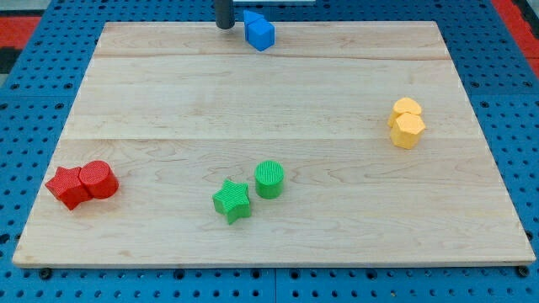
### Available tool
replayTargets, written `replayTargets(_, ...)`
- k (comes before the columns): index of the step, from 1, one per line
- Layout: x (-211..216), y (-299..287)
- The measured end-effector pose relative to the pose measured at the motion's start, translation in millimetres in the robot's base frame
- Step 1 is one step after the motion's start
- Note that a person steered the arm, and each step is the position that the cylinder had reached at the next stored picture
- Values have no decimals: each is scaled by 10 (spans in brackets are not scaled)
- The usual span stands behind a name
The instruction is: Push the green star and green circle towards the bottom right side
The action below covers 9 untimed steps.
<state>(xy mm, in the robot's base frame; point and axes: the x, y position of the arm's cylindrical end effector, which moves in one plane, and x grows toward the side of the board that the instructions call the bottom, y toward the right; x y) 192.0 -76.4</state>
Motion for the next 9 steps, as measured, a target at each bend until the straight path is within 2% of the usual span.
replayTargets(2, 768, -373)
replayTargets(3, 1233, -339)
replayTargets(5, 1511, -245)
replayTargets(8, 1644, -151)
replayTargets(9, 1808, -151)
